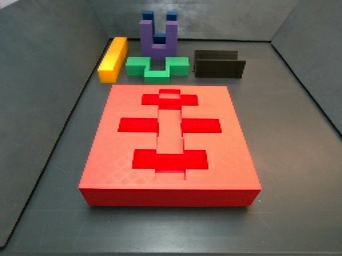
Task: Pick up the purple object. Move up. Move to above the board. Insert the purple object.
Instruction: Pick up the purple object.
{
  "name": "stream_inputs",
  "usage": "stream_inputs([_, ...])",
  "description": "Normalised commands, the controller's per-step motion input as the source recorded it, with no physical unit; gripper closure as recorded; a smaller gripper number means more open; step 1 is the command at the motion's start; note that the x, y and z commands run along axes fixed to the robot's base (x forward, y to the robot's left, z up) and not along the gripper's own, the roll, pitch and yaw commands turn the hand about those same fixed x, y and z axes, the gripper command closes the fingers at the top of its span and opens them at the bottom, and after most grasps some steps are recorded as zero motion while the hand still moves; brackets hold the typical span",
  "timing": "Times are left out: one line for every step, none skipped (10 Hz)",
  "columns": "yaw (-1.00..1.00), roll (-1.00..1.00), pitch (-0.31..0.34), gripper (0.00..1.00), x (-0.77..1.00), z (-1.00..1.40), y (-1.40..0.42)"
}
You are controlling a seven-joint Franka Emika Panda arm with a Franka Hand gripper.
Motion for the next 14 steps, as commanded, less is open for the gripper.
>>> stream_inputs([0.0,0.02,0.017,0.0,-0.01,-0.01,0.0])
stream_inputs([-0.1,0.06,0.054,0.0,0.0,-0.09,-0.01])
stream_inputs([-0.35,-0.13,0.047,0.0,0.42,-0.03,0.5])
stream_inputs([-0.31,-0.09,0.103,0.0,0.45,0.0,0.55])
stream_inputs([-0.3,-0.11,0.113,0.0,0.53,0.14,0.51])
stream_inputs([-0.29,-0.13,0.104,0.0,0.6,0.23,0.47])
stream_inputs([-0.29,-0.04,0.151,0.0,0.82,0.0,0.33])
stream_inputs([-0.29,-0.05,0.044,0.0,0.91,-0.31,0.17])
stream_inputs([-0.3,-0.02,0.0,0.0,0.62,-0.48,0.02])
stream_inputs([-0.26,-0.04,-0.037,0.0,0.53,-0.49,0.0])
stream_inputs([-0.12,-0.07,-0.011,0.0,0.55,-0.37,0.0])
stream_inputs([-0.02,-0.1,-0.01,0.0,0.48,-0.3,0.01])
stream_inputs([0.0,-0.06,-0.019,0.0,0.3,-0.36,0.0])
stream_inputs([0.05,-0.05,-0.061,0.0,0.08,-0.45,-0.01])
